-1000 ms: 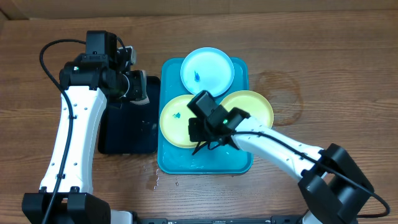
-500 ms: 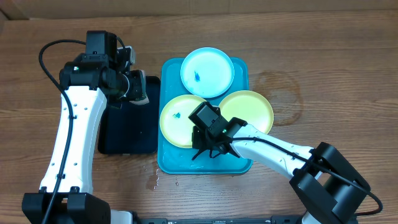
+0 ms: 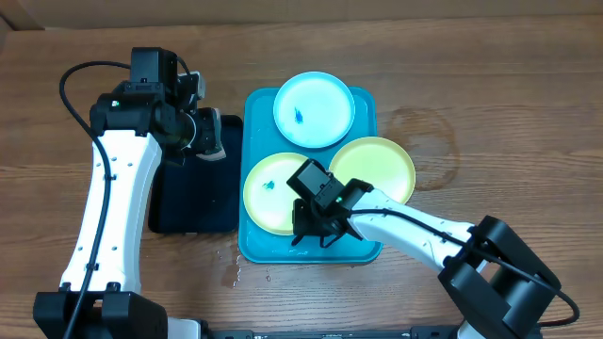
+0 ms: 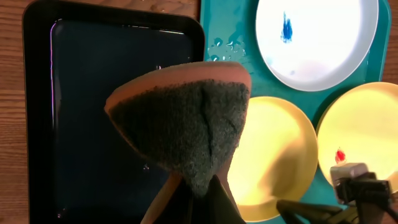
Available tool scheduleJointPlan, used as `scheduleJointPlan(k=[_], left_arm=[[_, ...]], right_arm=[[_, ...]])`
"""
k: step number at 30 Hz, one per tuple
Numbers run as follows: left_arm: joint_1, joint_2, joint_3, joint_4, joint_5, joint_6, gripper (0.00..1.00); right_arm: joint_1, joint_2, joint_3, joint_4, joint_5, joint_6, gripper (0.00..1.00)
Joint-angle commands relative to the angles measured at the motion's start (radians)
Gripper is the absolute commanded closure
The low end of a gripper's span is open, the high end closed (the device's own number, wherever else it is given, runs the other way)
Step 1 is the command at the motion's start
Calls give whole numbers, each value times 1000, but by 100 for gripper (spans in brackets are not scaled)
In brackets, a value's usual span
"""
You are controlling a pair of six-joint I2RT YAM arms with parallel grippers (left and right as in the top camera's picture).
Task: Clean dirty plates on tray and stack at the side
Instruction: 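Move the right gripper to the blue-stained yellow plate and grip its rim, then bring the sponge in the left gripper over the blue-stained yellow plate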
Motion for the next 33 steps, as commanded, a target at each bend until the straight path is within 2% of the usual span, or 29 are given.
scheduleJointPlan(k=[1, 5, 10, 14, 16, 18, 23, 26, 33], left_arm=[[-7, 9, -5, 0, 40, 2, 96], [-7, 9, -5, -8, 40, 14, 96], [-7, 9, -5, -34, 40, 25, 96], [-7, 9, -5, -45, 58, 25, 96], [-8, 9, -5, -55, 83, 25, 96], [-12, 9, -5, -66, 100, 26, 96], [-54, 9, -5, -80, 99, 47, 96], [-98, 9, -6, -88, 99, 40, 96], [-198, 9, -65, -60, 80, -48, 96]], right_arm=[[29, 2, -5, -22, -101, 15, 93], [39, 0, 3, -93, -135, 29, 87], [6, -41, 91, -308, -132, -31, 78], [-25, -91, 135, -377, -86, -56, 62], [-47, -106, 136, -380, -56, -57, 46], [-78, -109, 135, -389, -50, -58, 41], [-154, -108, 132, -401, 13, -80, 40], [-182, -105, 123, -410, 76, -80, 32], [-195, -101, 54, -361, 54, -80, 35]])
